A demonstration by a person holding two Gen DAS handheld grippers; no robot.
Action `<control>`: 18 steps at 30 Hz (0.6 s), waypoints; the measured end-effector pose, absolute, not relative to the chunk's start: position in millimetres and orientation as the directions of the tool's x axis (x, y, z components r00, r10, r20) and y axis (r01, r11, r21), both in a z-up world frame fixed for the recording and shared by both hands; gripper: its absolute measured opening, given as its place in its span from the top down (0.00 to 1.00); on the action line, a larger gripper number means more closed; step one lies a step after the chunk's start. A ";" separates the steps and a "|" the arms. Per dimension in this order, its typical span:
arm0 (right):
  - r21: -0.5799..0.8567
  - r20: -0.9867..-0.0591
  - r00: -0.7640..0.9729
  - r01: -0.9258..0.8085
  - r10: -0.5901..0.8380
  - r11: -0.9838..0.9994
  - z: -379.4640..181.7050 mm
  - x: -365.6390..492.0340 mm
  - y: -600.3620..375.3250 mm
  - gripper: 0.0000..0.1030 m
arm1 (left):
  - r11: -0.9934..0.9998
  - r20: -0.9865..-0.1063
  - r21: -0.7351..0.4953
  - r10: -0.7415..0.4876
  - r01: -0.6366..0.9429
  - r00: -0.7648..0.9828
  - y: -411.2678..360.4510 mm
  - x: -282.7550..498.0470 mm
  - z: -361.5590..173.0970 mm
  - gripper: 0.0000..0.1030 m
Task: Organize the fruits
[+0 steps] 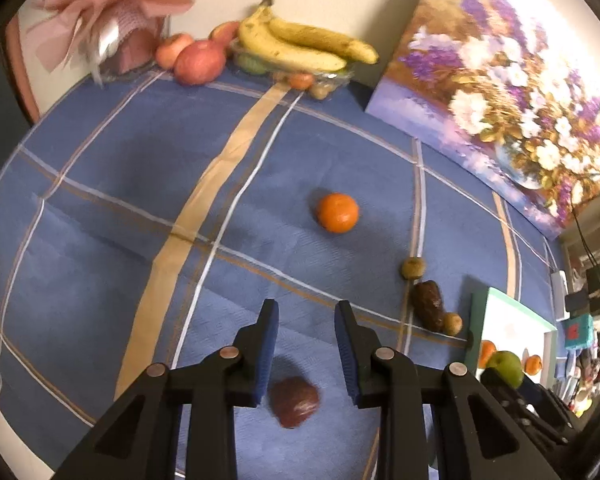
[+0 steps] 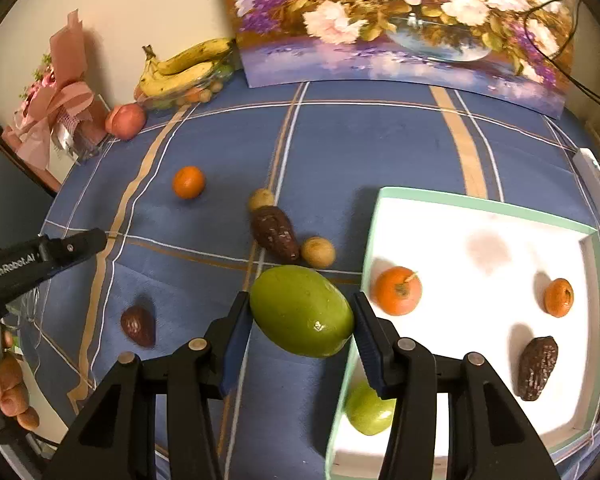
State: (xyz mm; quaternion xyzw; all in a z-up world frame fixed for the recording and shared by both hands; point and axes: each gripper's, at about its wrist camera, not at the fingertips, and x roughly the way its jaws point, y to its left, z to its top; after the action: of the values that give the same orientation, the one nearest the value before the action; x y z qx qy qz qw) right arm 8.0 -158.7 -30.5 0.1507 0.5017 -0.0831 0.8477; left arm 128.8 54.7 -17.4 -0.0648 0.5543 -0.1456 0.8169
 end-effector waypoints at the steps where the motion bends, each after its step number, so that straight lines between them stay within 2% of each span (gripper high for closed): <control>1: 0.175 -0.875 0.484 0.297 0.010 0.939 -29.5 5.9 -162.2 0.50 | 0.951 -0.890 -0.274 -0.308 0.146 0.335 59.1 130.9 -21.6 0.69; 5: 0.206 -0.874 0.486 0.327 0.023 0.922 -30.3 2.9 -173.3 0.50 | 0.954 -0.907 -0.273 -0.297 0.120 0.299 64.9 134.1 -33.5 0.66; 7: 0.213 -0.876 0.481 0.336 0.027 0.917 -32.1 3.0 -176.6 0.50 | 0.953 -0.913 -0.275 -0.301 0.131 0.276 61.2 132.7 -37.8 0.54; 12: 0.218 -0.880 0.474 0.350 0.028 0.911 -32.7 0.3 -180.9 0.50 | 0.935 -0.928 -0.273 -0.318 0.225 0.195 39.3 122.4 -48.3 0.53; 18: 0.224 -0.882 0.470 0.357 0.033 0.907 -33.0 -3.9 -184.0 0.50 | 0.930 -0.957 -0.221 -0.264 0.295 0.116 19.6 111.7 -68.2 0.53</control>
State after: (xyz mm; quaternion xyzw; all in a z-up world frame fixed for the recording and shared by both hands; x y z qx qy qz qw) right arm -3.9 -184.0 -33.0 0.1927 0.5054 -0.0971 0.8355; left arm 111.7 19.6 -68.2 0.0119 0.6378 -0.1870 0.7470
